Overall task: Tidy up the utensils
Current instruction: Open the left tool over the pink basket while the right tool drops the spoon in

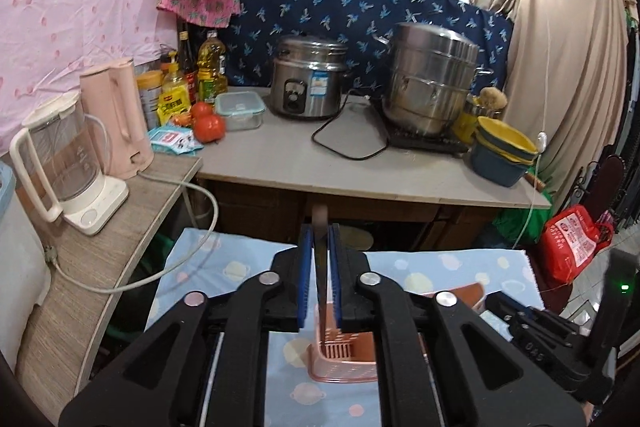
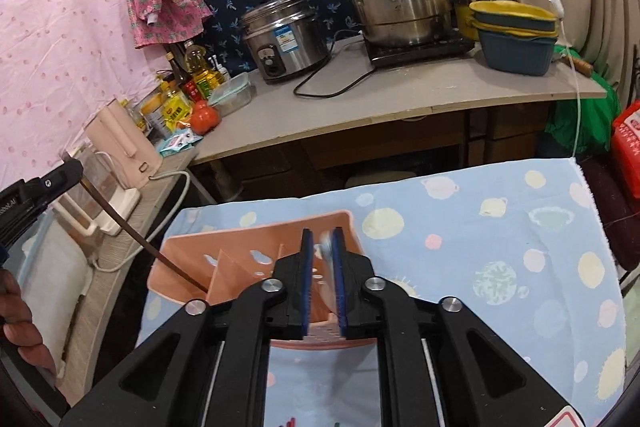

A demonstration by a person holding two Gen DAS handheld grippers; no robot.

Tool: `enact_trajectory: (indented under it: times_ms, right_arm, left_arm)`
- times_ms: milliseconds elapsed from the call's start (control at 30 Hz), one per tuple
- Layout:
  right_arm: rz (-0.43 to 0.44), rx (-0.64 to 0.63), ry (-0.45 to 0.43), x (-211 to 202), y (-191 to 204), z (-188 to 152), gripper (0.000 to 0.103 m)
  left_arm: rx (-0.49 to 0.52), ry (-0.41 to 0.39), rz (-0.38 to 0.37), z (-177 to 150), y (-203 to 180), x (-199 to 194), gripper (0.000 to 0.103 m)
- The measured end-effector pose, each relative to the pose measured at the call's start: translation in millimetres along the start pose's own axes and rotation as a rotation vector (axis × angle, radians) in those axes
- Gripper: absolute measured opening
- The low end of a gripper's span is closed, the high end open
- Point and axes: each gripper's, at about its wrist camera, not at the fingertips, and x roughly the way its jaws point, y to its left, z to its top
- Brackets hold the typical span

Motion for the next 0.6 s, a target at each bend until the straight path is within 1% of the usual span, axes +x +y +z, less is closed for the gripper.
enact_trajectory:
  times_ms: [33, 67, 100, 200, 300, 433, 600]
  right_arm:
    - [-0.018, -0.010, -0.015, -3.6, 1.1, -2.1, 0.034]
    - [-0.027, -0.014, -0.030, -7.8, 1.0, -3.5, 0.042]
    - [-0.030, -0.015, -0.040, -12.0, 0.6, -4.9, 0.043]
    - [-0.031, -0.009, -0.048, -26.0, -1.5, -10.1, 0.043]
    - [-0.026, -0.004, -0.052, -44.9, -2.2, -21.1, 0.043]
    - [-0.025, 0.003, -0.048, -72.3, -1.8, -44.9, 0.047]
    - [-0.029, 0.002, -0.018, -99.5, 0.4, -80.7, 0.047]
  left_arm:
    - [-0.003, 0.004, 0.009, -3.7, 1.5, 1.0, 0.048]
    - [-0.010, -0.004, 0.036, -7.5, 3.0, -0.6, 0.056]
    - [-0.009, -0.012, 0.049, -9.9, 3.5, -1.0, 0.059]
    - [-0.007, 0.011, 0.062, -18.8, 8.9, -3.5, 0.059]
    - [-0.014, 0.031, 0.081, -31.3, 14.4, -13.9, 0.059]
    - [-0.009, 0.055, 0.105, -51.8, 18.8, -32.4, 0.059]
    - [0.001, 0.099, 0.119, -84.7, 19.6, -56.7, 0.059]
